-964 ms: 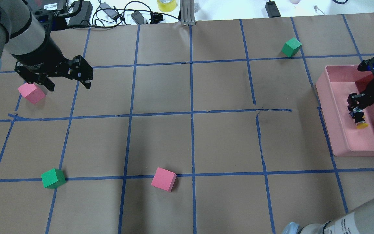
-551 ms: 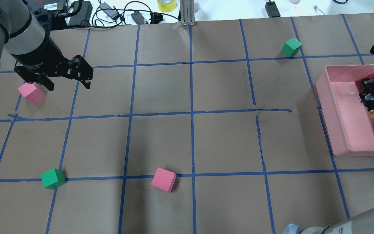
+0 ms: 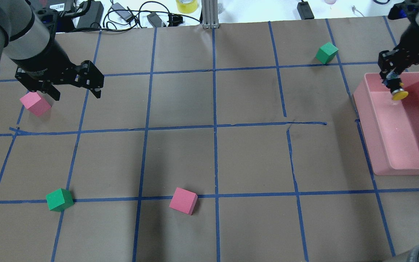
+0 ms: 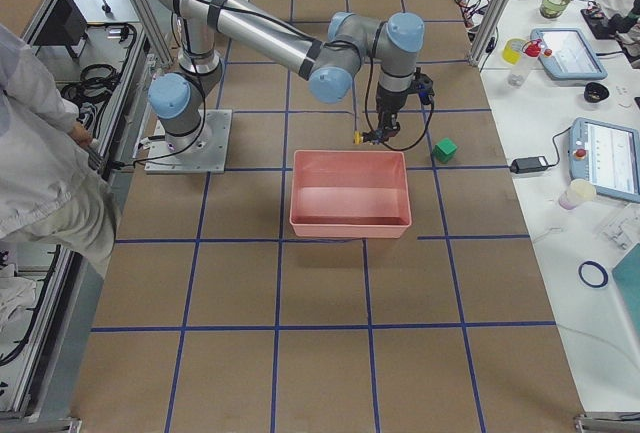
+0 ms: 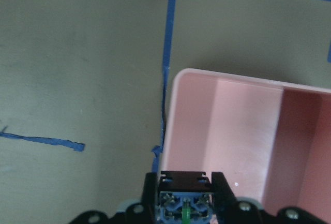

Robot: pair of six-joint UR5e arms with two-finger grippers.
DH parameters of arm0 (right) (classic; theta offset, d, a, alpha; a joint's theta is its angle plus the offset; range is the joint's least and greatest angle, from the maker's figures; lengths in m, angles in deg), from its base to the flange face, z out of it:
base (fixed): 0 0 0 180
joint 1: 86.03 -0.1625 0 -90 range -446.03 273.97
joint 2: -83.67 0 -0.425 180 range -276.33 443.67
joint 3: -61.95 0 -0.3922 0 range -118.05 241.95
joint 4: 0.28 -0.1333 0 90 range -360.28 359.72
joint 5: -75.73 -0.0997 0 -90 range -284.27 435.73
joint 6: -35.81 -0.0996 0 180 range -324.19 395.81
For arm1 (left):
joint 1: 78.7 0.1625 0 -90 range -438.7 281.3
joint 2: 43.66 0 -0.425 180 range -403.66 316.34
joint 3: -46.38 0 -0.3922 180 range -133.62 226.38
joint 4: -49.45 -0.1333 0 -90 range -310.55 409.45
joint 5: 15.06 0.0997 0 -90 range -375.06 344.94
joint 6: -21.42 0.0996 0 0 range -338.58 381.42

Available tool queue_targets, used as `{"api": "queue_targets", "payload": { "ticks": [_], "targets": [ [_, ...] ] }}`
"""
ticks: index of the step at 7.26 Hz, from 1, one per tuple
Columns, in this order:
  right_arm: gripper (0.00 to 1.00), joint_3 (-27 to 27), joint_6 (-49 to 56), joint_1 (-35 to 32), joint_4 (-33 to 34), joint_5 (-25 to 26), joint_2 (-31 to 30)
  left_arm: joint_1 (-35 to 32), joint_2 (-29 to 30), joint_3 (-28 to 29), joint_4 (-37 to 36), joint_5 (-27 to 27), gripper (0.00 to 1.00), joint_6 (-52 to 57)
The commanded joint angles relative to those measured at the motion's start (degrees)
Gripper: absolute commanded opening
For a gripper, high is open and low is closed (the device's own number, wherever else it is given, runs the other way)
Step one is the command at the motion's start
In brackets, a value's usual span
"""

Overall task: Align button upright
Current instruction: 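Lift the button out of the bin with the right gripper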

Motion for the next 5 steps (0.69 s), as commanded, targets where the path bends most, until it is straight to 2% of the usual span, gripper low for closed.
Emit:
{"api": "queue_targets", "payload": {
  "ticks": [1,3,5],
  "targets": [
    [0.0,0.3,-14.7,-12.0,0.3,-0.4,0.5,0.1,0.0,0.3,-0.4,0.0,1.0,0.1],
    [0.0,0.1,-25.9,-22.8,2.8,-2.1,2.1,0.1,0.0,0.1,-0.7,0.0,1.0,0.1],
    [0.0,-0.5,-34.4,-30.7,9.5,-3.6,6.2,0.4,-0.1,0.4,-1.4,-0.5,1.0,0.4]
  ]
}}
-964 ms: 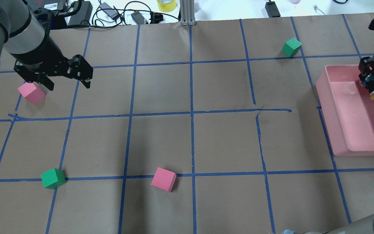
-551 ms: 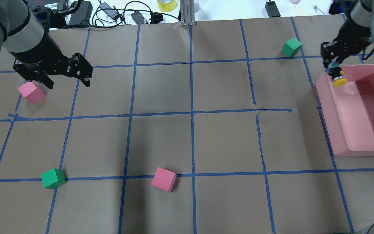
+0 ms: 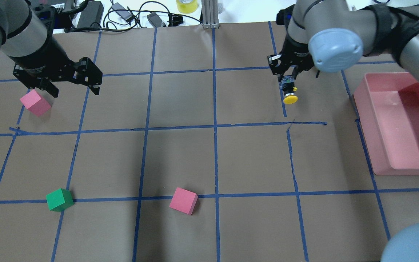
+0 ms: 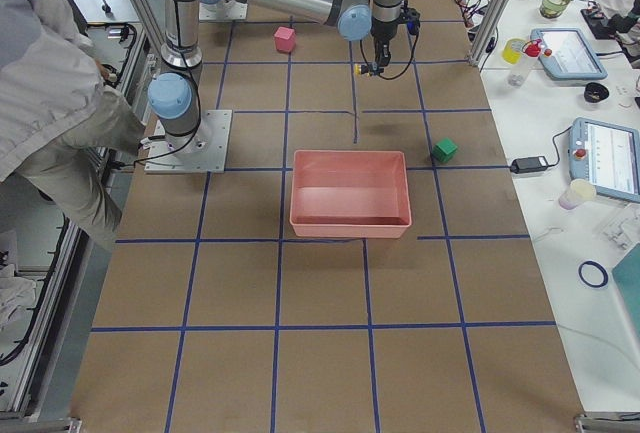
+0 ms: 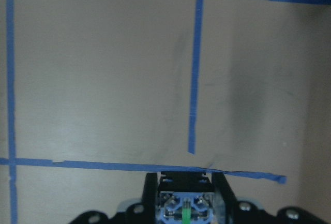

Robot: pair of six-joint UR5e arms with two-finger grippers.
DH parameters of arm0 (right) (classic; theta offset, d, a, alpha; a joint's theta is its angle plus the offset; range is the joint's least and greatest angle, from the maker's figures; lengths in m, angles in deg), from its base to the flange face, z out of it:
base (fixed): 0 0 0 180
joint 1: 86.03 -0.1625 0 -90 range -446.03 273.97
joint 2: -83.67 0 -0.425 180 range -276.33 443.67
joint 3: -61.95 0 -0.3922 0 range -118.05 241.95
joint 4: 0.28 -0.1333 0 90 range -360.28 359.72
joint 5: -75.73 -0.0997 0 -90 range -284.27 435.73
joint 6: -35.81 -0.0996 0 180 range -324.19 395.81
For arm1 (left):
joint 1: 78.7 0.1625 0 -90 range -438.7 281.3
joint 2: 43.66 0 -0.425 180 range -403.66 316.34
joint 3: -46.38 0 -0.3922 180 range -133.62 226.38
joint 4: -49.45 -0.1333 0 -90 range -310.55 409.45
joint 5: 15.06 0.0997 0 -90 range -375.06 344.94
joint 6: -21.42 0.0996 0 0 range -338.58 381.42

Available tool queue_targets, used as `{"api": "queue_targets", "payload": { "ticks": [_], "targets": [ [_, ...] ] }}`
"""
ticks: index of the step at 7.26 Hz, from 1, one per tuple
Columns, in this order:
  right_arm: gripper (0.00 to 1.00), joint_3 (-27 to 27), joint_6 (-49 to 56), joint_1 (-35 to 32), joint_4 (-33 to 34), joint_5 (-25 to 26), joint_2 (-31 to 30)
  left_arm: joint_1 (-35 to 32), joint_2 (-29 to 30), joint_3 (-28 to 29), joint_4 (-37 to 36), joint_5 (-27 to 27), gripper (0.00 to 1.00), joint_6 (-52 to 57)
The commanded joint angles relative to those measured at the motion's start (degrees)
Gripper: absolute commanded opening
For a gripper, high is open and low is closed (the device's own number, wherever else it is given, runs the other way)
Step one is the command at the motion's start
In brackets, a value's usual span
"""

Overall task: Align button upright
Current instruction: 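Carry the button to the table center and lower it with the right gripper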

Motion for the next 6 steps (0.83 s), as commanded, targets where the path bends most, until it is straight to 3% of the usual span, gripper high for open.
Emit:
{"api": "queue_targets", "payload": {
  "ticks": [1,3,6],
  "targets": [
    [0.0,-0.3,-9.2,-8.7,8.0,-0.9,5.1,0.1,0.0,0.1,-0.5,-0.4,1.0,0.2],
    [0.0,0.0,-14.4,-14.3,14.1,-1.9,9.7,0.1,-0.1,0.1,-0.5,-0.6,1.0,0.2],
    [0.0,0.2,-15.1,-17.1,16.9,-1.9,12.6,0.1,-0.1,0.1,-0.5,-0.7,1.0,0.2]
  ]
}}
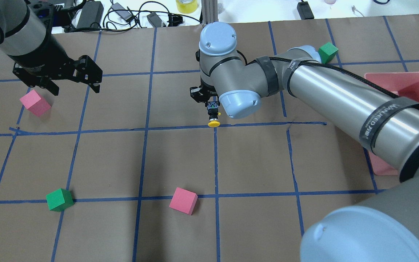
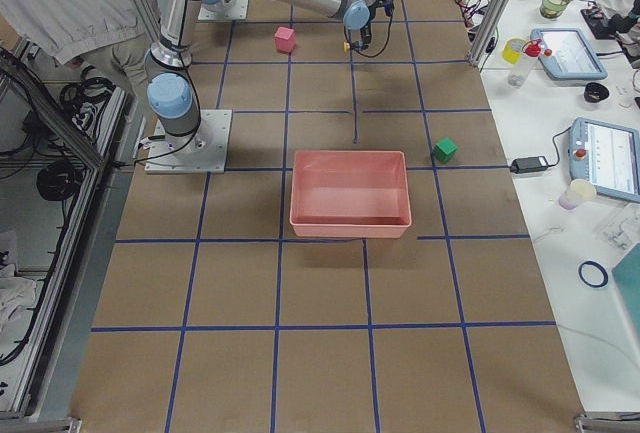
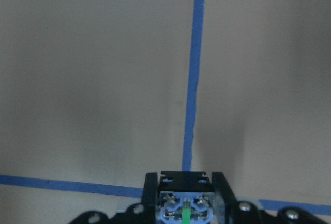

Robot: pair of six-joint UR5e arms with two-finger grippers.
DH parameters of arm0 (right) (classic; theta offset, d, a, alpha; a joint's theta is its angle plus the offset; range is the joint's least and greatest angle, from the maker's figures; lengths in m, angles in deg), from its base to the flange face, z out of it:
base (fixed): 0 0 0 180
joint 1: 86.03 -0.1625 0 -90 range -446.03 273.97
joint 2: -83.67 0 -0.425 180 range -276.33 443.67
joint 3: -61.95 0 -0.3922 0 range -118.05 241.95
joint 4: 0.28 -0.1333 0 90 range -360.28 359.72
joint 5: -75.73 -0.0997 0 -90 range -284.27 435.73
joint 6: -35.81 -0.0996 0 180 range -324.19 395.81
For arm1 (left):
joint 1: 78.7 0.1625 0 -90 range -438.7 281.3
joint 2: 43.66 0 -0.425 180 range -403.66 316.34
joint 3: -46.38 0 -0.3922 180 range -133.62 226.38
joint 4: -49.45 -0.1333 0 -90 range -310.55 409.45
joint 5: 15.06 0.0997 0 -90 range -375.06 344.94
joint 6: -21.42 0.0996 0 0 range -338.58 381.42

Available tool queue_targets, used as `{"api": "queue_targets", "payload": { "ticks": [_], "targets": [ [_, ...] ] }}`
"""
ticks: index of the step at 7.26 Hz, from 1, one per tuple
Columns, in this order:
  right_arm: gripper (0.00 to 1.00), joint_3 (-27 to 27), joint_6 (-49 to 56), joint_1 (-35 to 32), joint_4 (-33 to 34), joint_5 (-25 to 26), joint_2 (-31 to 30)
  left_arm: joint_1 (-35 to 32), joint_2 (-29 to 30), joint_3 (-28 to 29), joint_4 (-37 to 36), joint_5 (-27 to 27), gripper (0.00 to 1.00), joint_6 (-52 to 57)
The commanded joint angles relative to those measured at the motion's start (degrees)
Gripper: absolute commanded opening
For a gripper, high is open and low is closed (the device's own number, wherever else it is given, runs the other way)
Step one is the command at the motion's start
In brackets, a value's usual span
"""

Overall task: Align button upright
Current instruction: 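Carry the button to the table center and lower it with the right gripper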

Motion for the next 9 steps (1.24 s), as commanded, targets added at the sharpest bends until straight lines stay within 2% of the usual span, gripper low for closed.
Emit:
{"api": "queue_targets", "payload": {
  "ticks": [1,3,5,6,7,8,9],
  "targets": [
    [0.0,-0.5,-0.4,-1.0,1.1,0.7,1.3,0.0,-0.2,-0.4,0.0,0.0,1.0,0.0],
    [0.02,-0.8,-0.4,-1.0,1.1,0.8,2.0,0.0,-0.1,-0.5,0.0,0.0,1.0,-0.1],
    [0.23,-2.4,-0.4,-1.0,1.1,0.7,2.0,0.1,0.1,-0.5,-0.1,0.2,1.0,0.0],
    [0.41,-2.5,-0.4,-1.0,1.1,0.3,2.0,0.1,0.1,-0.4,-0.2,0.2,1.0,-0.1],
    [0.78,-2.5,-0.4,-1.0,1.2,0.0,2.0,0.1,-0.1,-0.6,-0.1,0.3,1.0,0.0],
    [0.92,-2.5,-0.4,-1.0,1.2,0.0,1.7,0.1,0.0,-0.6,-0.1,0.8,1.0,0.0],
    [1.0,-2.5,0.0,-1.0,1.1,0.0,1.4,0.1,0.0,-0.7,-0.1,0.2,1.0,-0.1]
  ]
}}
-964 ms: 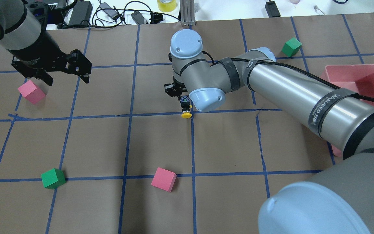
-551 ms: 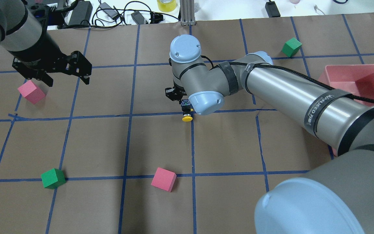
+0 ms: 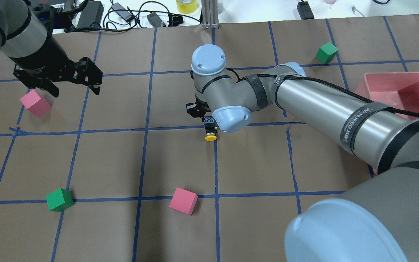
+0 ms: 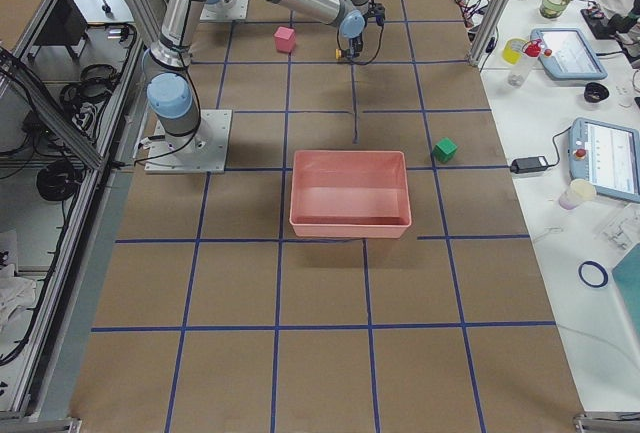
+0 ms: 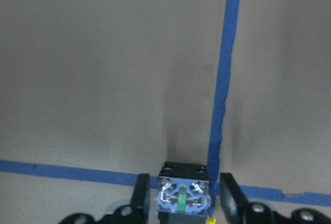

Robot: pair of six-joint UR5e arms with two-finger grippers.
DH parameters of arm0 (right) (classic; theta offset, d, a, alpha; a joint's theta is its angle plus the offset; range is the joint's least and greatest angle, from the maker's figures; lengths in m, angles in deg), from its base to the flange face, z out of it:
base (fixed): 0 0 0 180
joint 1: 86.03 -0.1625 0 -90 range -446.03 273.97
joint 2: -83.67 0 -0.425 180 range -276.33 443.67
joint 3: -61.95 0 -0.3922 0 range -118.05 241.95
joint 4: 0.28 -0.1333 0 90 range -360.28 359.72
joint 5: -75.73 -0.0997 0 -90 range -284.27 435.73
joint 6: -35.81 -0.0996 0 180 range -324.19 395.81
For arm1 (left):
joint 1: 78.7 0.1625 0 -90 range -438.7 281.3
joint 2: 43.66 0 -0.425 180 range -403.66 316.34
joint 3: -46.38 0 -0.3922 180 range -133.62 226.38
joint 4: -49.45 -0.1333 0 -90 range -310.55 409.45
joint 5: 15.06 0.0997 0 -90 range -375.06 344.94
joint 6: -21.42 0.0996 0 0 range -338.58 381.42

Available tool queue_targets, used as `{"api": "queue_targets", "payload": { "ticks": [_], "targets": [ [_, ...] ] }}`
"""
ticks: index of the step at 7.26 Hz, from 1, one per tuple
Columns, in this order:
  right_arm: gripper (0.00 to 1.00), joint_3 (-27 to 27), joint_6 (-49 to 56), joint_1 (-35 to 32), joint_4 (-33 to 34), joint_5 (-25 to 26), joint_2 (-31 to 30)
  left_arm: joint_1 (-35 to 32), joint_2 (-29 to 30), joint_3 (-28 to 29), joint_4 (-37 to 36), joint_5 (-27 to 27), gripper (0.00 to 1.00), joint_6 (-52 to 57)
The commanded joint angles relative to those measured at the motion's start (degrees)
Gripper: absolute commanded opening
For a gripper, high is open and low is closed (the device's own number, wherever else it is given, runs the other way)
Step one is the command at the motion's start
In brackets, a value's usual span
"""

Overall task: Align button upright
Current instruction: 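Open the right gripper, release the button on its side, and raise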

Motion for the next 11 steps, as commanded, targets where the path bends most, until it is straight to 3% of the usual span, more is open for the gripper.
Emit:
{"api": "queue_targets", "payload": {
  "ticks": [1,3,5,7,9,10,11],
  "targets": [
    [1.0,0.3,1.1,0.1,-0.5,-0.1,-1.2,-0.1,0.0,-0.1,0.0,-0.5,1.0,-0.1],
    [1.0,0.7,6.8,2.2,-5.0,0.9,-7.1,-0.1,0.1,-0.1,0.1,0.1,1.0,0.4],
    [1.0,1.2,11.5,11.0,-19.8,-0.1,-17.6,0.2,1.0,-1.0,-0.1,-0.1,1.0,1.7],
    [1.0,2.5,15.6,15.0,-32.4,0.8,-27.0,1.4,2.2,-1.1,-3.1,-0.7,1.0,0.7],
    [1.0,4.3,22.0,15.6,-35.6,0.2,-31.9,0.4,1.6,-4.2,-3.7,-3.2,1.0,1.1],
    [1.0,4.4,22.3,16.6,-35.6,0.5,-32.0,0.0,1.8,-7.1,-8.7,-9.1,0.99,0.2],
    [1.0,5.7,22.6,18.6,-35.7,0.2,-32.1,-1.9,1.8,-9.4,-14.1,-9.0,1.0,-3.5]
  ]
}}
